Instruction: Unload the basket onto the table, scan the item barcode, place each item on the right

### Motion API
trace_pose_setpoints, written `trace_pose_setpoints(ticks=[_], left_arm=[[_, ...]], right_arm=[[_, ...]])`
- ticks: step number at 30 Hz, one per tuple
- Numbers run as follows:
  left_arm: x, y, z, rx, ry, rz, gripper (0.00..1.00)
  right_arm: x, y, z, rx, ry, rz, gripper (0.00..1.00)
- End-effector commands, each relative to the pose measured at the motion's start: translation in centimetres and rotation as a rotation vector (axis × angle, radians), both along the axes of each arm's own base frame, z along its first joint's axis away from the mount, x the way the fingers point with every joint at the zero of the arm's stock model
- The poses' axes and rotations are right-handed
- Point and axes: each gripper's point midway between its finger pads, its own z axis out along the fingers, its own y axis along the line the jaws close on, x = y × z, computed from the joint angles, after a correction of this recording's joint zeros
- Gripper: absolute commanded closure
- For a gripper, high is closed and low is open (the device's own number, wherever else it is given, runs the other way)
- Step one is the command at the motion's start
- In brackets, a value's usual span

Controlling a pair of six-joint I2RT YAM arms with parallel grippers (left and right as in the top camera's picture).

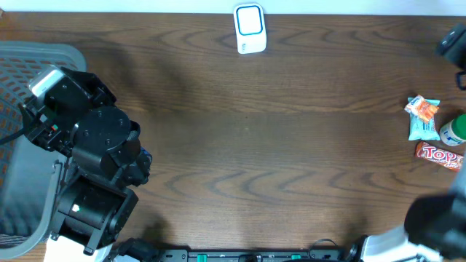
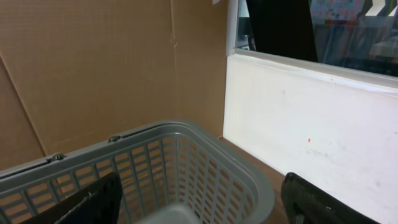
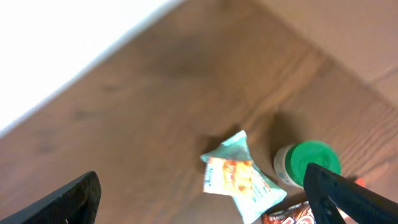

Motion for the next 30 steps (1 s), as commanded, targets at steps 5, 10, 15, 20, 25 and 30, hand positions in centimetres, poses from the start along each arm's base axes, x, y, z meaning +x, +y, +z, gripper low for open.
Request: trace_pose_setpoints(ticks=[5,10,15,20,25,30], left_arm=[[-0.3,0.3,0.1,0.009,0.007,0.020,0.18],[-0.3,0.3,0.1,0.009,0.007,0.020,0.18],[-0.3,0.3,0.1,0.009,0.007,0.020,0.18],[-0.3,0.3,0.1,0.009,0.007,0.020,0.18],[-0.3,0.3,0.1,0.009,0.007,0.020,0.18],[-0.3,0.3,0.1,0.009,0.007,0.020,0.18]], right_arm=[[-7.7,6.9,13.2,-0.027,-0.288,0.160,0.01],[-13.5,10.2,17.0,-0.044,-0.383,0.200,0.01],[-19.1,12.4,17.9,-0.056,-0.400,0.198,0.01],[-24.3,14.6,16.9,-0.045,-0.372,0.193,0.01],[-28.1,15.4,15.7,-0.054,-0.337,0.157,0.01],[-31.2,16.7,15.2,-0.137,-0.316,0.212,0.01]])
